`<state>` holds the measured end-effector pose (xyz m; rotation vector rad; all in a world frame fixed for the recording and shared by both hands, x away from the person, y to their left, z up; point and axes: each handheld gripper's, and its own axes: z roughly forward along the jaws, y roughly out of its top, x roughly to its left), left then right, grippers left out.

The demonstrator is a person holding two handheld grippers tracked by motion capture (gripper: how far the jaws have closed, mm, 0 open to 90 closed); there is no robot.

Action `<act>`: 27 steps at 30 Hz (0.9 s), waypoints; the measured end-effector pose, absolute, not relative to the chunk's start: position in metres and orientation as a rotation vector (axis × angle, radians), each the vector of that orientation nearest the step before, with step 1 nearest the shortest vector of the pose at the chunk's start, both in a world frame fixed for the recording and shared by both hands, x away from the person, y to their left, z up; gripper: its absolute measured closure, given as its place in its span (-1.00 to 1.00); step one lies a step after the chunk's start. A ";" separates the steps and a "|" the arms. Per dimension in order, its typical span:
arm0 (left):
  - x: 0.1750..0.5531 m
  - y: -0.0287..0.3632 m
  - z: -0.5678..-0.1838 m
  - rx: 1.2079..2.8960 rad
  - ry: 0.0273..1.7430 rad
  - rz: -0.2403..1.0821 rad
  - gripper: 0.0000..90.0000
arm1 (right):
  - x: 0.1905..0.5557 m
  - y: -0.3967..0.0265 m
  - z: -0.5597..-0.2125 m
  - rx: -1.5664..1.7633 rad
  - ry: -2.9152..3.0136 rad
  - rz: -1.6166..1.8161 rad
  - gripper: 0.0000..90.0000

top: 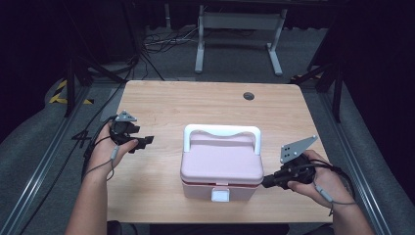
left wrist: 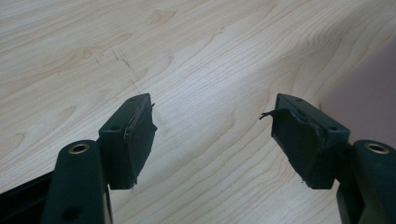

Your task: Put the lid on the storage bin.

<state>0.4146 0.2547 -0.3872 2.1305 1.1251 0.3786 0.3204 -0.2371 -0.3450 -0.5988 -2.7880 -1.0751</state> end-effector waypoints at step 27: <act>0.414 0.251 -0.389 2.151 1.117 0.337 -0.34 | 0.318 -0.241 -0.343 -0.584 -2.779 -1.029 0.89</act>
